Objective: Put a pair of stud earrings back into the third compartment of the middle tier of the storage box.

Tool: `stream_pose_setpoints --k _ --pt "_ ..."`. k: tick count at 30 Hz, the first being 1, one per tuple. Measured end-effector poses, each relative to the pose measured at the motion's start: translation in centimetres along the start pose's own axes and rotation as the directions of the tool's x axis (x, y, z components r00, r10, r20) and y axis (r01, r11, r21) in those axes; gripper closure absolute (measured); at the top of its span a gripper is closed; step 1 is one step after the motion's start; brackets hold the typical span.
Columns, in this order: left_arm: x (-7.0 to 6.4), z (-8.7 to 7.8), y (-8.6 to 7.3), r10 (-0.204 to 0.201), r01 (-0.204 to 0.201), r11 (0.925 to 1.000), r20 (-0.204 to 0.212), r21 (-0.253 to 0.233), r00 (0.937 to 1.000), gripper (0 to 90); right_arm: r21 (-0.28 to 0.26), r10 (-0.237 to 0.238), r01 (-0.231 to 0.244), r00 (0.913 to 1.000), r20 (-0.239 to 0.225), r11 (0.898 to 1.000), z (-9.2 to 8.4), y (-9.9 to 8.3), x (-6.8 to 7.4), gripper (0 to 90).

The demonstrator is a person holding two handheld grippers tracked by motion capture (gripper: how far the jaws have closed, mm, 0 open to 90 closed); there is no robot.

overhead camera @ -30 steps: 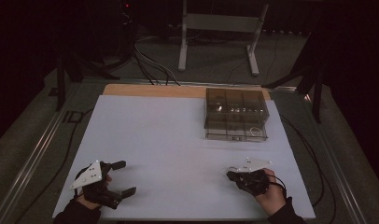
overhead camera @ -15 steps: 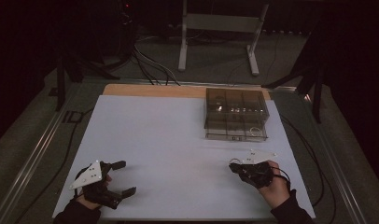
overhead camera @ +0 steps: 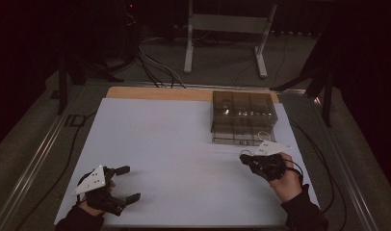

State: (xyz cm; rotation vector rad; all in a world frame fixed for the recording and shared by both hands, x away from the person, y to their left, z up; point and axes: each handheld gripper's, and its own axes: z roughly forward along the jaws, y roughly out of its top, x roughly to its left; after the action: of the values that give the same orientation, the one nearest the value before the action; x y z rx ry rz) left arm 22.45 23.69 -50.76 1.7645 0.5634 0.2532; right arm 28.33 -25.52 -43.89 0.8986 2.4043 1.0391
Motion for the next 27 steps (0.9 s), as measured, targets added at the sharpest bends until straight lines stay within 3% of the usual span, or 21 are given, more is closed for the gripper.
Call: stream_pose_setpoints --k 27 --pt "0.0 0.0 0.0 -0.001 0.001 1.0 0.0 -0.001 1.0 0.7 -0.048 0.06 -0.056 0.9943 0.088 0.997 -1.2 2.8 -4.4 87.0"
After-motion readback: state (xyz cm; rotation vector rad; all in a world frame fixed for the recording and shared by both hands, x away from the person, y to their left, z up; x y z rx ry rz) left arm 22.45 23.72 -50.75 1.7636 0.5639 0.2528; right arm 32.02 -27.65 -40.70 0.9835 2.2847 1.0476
